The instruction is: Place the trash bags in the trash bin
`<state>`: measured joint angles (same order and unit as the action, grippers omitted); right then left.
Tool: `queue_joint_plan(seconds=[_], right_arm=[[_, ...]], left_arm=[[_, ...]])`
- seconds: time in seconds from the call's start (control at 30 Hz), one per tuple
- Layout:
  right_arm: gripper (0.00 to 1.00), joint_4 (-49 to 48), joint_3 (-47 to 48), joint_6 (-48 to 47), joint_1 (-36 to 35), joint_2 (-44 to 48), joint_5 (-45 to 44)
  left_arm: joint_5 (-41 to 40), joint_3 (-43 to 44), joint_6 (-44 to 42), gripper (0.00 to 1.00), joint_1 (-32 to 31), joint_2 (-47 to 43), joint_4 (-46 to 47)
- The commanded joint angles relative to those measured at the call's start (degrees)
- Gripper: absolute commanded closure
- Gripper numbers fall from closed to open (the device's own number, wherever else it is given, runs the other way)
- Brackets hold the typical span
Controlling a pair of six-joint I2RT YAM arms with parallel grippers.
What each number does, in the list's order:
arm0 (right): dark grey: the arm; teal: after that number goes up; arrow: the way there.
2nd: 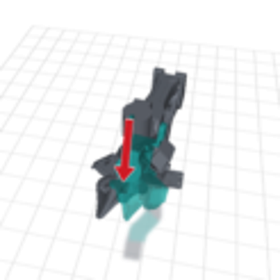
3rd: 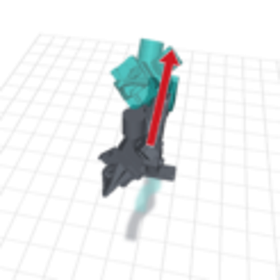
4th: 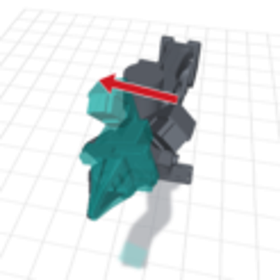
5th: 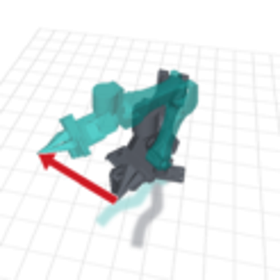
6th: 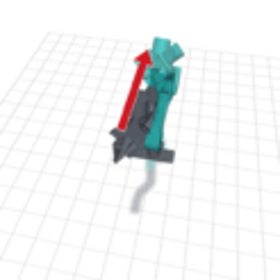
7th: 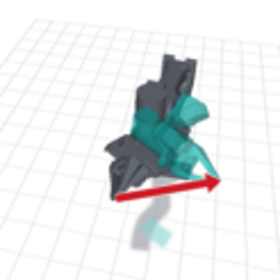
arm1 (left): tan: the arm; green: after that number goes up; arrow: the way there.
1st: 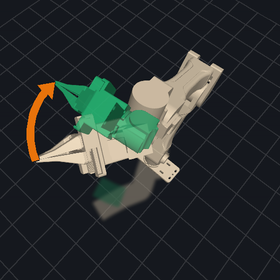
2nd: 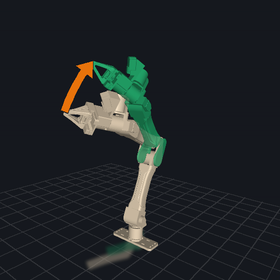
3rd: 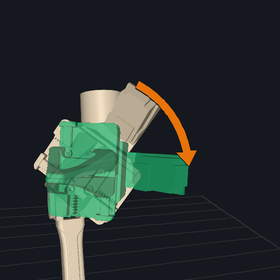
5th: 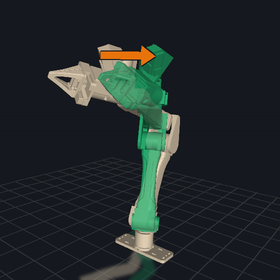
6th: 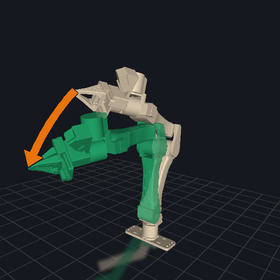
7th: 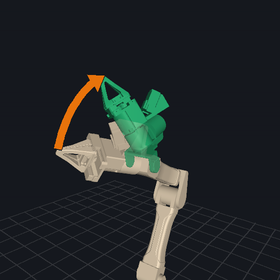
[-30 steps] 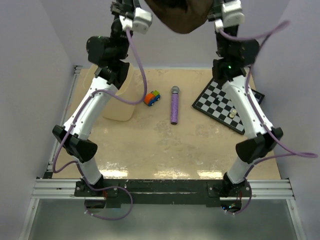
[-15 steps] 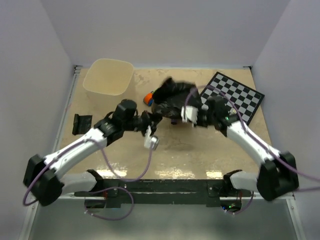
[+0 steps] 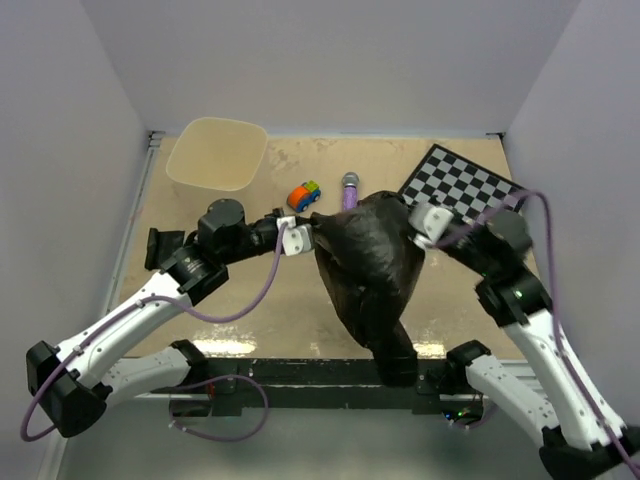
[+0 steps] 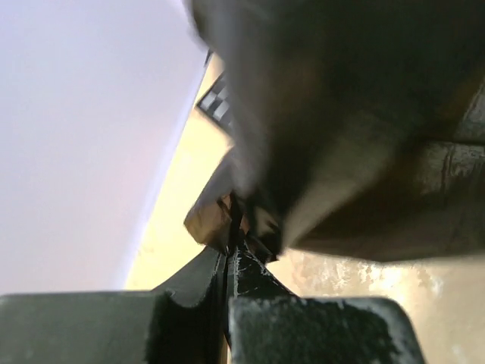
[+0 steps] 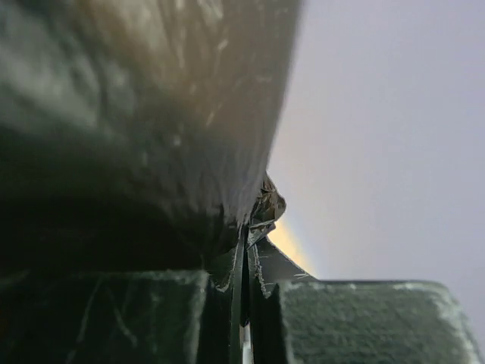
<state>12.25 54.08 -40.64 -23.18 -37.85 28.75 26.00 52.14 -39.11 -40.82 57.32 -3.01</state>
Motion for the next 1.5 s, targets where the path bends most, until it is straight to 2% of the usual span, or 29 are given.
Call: queue_joint_plan(seconds=[0.0,0.1,0.2,0.3,0.4,0.5,0.53,0.57,0.6,0.63,0.67,0.7,0.77,0.83,0.87,0.9,0.93,0.97,1.0,1.03,1.07,1.1,1.17,1.27,1.37,1.47], right_arm=[[1.0,-10.6,-4.4,11.5,0.2,-7.8,-13.5],[1.0,-22.8,-5.5,9.5,0.3,-16.6,-20.0],[1.0,-34.9,2.5,3.5,1.9,-31.4,-25.3],[1.0,-38.8,25.2,3.2,5.3,-49.3,-28.0],[1.0,-35.3,57.6,7.7,7.8,-65.4,-29.8],[1.0,-30.5,89.8,12.1,7.8,-76.6,-27.5],[1.0,-31.1,97.3,14.3,7.2,-78.6,-25.6],[1.0,-33.1,100.3,15.1,6.3,-78.6,-24.5],[1.0,-36.6,99.1,15.2,4.9,-76.8,-23.2],[1.0,-41.5,94.2,15.1,3.7,-72.6,-21.7],[1.0,-47.6,84.2,15.3,2.9,-67.5,-19.3],[1.0,-58.6,73.4,15.4,2.1,-58.8,-15.4],[0.99,-67.8,50.3,11.1,-0.7,-49.2,-11.0],[0.95,-61.2,34.2,2.2,-4.1,-41.7,-10.3],[0.98,-55.2,22.6,-1.2,-4.5,-39.1,-12.6],[1.0,-50.5,14.7,-0.8,-4.7,-36.9,-17.0],[1.0,-39.2,8.0,-3.6,-4.7,-36.6,-20.9],[1.0,-18.4,4.5,-11.3,-4.7,-37.8,-19.8],[1.0,-3.4,1.0,-15.7,-4.3,-38.3,-16.2],[1.0,6.5,-4.5,-18.6,-2.9,-35.5,-12.4],[1.0,14.1,-8.6,-22.2,-2.1,-29.8,-9.4],[1.0,19.3,-12.0,-25.5,-2.1,-20.3,-7.2],[1.0,22.7,-14.8,-23.4,-2.1,-4.3,-4.3],[1.0,19.4,-15.7,-18.5,-2.1,15.6,-1.3],[1.0,16.8,-15.3,-17.3,-2.1,21.3,-1.5],[1.0,13.9,-11.9,-10.8,-2.0,15.0,-4.8]], left_arm=[[-17.4,5.1,20.2,1.0,1.3,2.9,5.3],[-22.7,9.5,19.1,1.0,3.5,8.9,5.3],[-25.8,16.9,13.7,1.0,8.6,17.1,7.7],[-30.1,30.1,7.8,1.0,13.2,26.2,10.7],[-32.4,46.1,1.4,1.0,15.8,35.5,17.6],[-32.9,67.3,-1.8,1.0,15.8,44.1,20.5],[-31.3,75.0,-0.5,1.0,15.6,46.5,20.7],[-28.7,80.3,0.4,1.0,15.3,48.0,21.1],[-27.1,83.5,1.3,1.0,14.5,48.3,24.2],[-24.4,83.0,1.3,1.0,13.6,47.4,28.6],[-21.7,79.8,0.9,1.0,12.4,45.4,32.8],[-19.6,74.9,0.3,1.0,11.0,42.6,37.8],[-16.4,62.7,-0.7,1.0,7.2,36.8,46.3],[-12.1,48.0,-2.9,1.0,3.8,31.2,51.2],[-10.3,35.1,-3.1,1.0,2.2,27.9,53.3],[-3.5,24.0,-5.2,1.0,1.9,24.1,50.7],[8.2,15.7,-18.1,1.0,1.9,17.5,38.6],[12.1,9.5,-48.9,1.0,1.8,13.5,8.2],[3.7,4.7,-77.1,1.0,1.9,11.7,-19.2],[0.1,-1.9,-82.5,1.0,1.9,8.0,-28.6],[4.5,-6.7,-69.0,1.0,2.0,3.1,-24.1],[6.1,-10.4,-60.5,1.0,2.1,-0.7,-18.8],[7.6,-16.1,-60.5,1.0,2.1,-7.1,-14.0],[11.9,-21.8,-53.0,1.0,2.1,-13.9,-2.1],[13.4,-21.3,-49.2,1.0,2.1,-15.7,-3.1],[11.2,-18.1,-41.5,1.0,2.1,-15.2,-6.3]])
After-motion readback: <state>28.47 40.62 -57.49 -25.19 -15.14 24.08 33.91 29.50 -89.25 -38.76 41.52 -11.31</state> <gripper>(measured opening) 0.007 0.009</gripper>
